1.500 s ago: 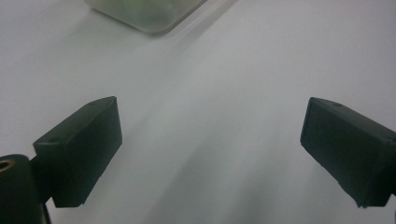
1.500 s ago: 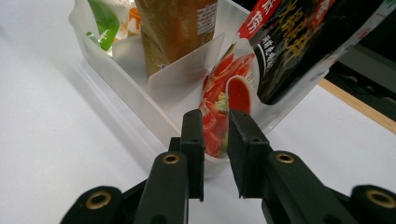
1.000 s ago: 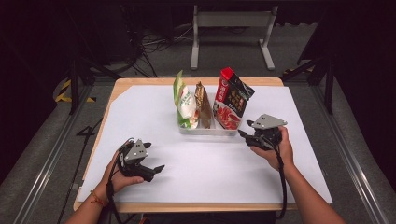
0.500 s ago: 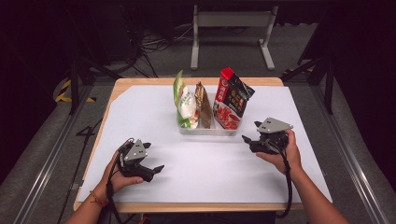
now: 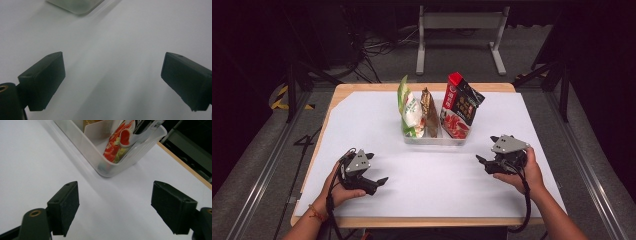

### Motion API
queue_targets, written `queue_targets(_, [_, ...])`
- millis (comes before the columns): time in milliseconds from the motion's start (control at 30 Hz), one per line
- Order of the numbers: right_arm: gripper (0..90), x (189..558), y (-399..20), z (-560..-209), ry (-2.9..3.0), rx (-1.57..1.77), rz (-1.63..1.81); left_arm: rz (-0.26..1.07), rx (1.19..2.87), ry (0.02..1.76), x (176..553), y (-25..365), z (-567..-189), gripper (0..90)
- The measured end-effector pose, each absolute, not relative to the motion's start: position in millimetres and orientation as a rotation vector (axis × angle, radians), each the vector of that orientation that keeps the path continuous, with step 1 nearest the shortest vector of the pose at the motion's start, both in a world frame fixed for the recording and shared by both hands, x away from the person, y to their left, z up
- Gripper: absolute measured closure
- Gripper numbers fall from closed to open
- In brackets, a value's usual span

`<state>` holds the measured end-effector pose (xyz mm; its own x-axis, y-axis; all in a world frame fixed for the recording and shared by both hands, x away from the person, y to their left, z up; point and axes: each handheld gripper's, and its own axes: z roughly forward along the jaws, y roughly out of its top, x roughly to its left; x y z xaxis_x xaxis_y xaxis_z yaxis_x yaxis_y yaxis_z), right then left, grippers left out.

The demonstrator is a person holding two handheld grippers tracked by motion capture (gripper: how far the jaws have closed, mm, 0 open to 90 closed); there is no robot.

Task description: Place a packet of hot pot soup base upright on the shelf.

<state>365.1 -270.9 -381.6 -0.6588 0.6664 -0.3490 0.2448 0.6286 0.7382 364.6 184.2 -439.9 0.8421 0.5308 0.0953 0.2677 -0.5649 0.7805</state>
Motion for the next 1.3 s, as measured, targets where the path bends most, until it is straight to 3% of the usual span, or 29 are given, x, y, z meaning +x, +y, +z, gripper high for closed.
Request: queue_targets(1300, [12.8, 321, -331, -414, 2.047, 0.888, 1.040, 0.438, 2.203, 0.542, 360, 179, -440, 6.7])
